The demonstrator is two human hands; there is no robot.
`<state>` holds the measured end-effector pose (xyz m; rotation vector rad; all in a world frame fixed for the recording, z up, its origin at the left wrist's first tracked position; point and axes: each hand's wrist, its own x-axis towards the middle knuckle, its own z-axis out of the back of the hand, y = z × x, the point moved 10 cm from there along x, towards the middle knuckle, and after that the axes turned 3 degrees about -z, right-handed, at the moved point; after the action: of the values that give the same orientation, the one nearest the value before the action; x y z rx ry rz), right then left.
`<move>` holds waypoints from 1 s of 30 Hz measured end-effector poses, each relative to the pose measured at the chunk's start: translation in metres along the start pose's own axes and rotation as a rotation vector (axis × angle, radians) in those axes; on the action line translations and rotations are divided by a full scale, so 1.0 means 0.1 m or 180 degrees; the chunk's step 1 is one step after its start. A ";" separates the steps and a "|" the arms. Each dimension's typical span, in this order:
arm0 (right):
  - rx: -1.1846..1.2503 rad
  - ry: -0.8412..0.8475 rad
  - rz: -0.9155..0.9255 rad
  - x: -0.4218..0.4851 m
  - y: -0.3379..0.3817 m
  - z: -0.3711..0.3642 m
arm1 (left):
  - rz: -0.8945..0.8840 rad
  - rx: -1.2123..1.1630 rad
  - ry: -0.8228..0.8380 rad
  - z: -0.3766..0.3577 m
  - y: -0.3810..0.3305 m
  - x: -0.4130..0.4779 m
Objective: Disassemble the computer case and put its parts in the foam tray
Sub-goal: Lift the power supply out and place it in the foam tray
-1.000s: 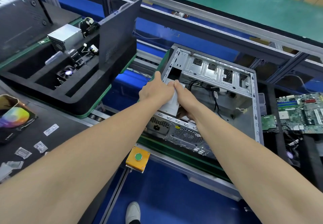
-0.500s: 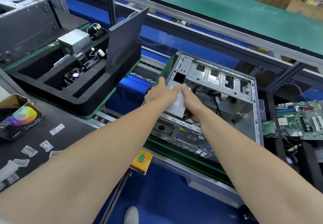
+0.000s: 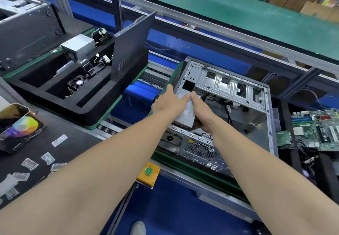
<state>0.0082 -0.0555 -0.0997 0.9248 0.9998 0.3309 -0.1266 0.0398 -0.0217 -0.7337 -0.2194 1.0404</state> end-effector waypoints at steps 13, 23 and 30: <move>0.0364 0.0109 -0.0074 -0.10 0.03 -0.04 | 0.0013 0.0001 -0.0057 -0.02 0.04 0.02; 0.0323 0.0120 -0.0040 -0.16 0.08 -0.03 | -0.0048 0.0156 -0.0147 -0.03 0.01 0.04; 0.0363 0.0045 0.0027 -0.12 0.13 -0.01 | -0.0022 0.0130 -0.0135 -0.01 -0.02 0.03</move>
<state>0.0033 -0.0549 -0.0827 1.0314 1.0361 0.2900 -0.1234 0.0411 -0.0219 -0.6738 -0.2364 1.0518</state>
